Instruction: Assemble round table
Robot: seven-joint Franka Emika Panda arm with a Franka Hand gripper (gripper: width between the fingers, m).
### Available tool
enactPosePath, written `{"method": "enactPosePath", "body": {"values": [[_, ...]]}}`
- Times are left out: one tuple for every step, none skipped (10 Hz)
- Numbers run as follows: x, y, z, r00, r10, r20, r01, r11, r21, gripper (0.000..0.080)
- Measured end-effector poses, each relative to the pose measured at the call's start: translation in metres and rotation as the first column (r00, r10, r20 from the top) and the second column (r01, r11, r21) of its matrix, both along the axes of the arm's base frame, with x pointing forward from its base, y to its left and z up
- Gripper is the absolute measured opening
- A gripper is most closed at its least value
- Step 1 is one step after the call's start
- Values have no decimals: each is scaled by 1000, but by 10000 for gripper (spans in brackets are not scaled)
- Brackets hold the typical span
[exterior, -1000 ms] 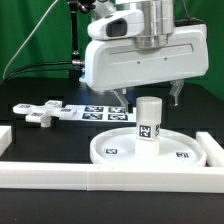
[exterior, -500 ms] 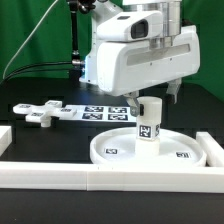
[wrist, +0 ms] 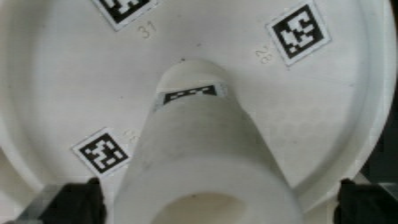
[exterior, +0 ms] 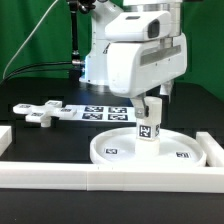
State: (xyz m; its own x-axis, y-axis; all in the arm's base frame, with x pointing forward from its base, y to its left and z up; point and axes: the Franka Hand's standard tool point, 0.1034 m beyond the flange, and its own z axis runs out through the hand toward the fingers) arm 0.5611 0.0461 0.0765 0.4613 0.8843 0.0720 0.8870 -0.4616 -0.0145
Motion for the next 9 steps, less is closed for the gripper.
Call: {"method": "enactPosePath", "body": {"values": [[0,0,0,997,82,6,-82,997,-9,649],[0,0,-1,986,165,8,-165,986,-18,649],[-1,-1,-1,970,245,4,-245,969,-30,649],[-1,-1,-1,954,301,2,-301,953,-40,649],[-1,-2,-1,938,346,2,-345,937,-46,649],[-1,-4,-1,909,417,1,-416,908,-56,649],[-2,-5,-2,886,463,-1,-462,885,-62,649],[-2,-6,-2,872,490,-2,-489,870,-65,649],[-1,-8,-2,828,560,-4,-559,826,-74,649]]}}
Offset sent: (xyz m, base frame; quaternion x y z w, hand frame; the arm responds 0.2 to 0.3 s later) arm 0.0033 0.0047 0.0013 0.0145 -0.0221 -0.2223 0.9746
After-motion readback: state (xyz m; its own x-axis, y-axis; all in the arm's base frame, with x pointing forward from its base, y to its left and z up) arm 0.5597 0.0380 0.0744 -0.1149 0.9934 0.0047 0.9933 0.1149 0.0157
